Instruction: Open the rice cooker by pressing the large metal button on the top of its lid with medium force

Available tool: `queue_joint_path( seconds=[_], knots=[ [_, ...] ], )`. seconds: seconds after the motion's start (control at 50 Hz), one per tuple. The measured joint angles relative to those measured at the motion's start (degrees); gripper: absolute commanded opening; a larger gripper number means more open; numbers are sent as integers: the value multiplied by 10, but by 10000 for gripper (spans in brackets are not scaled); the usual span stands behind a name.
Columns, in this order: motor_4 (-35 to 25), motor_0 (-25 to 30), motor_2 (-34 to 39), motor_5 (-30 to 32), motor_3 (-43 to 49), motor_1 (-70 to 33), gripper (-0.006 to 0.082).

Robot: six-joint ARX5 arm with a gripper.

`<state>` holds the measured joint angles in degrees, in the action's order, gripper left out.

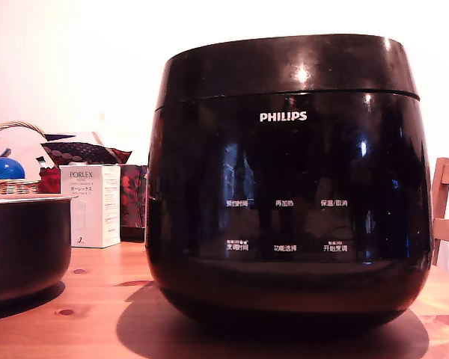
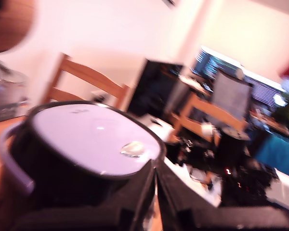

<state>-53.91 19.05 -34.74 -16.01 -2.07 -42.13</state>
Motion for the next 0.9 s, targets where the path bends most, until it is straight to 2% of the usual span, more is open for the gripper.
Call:
queue_joint_path(
  seconds=[0.04,0.06,0.08,0.1,0.12,0.16,0.18,0.2,0.36,0.64,0.9],
  knots=[
    [8,24,-5,5,-7,-21,-24],
    [31,33,-7,5,-15,-29,-24],
    [36,47,-9,33,-22,-38,-24],
    [48,59,-11,33,-27,-46,-24],
    [73,97,-18,53,-42,-71,-24],
    [83,106,-18,60,-49,-73,-24],
    [109,121,-18,60,-63,-79,-24],
    [125,135,-22,86,-78,-92,-24],
    [160,219,-69,106,-121,-190,-24],
    [203,261,-72,135,-134,-254,-24],
    [243,267,-76,169,-135,-256,-24]
  ],
)
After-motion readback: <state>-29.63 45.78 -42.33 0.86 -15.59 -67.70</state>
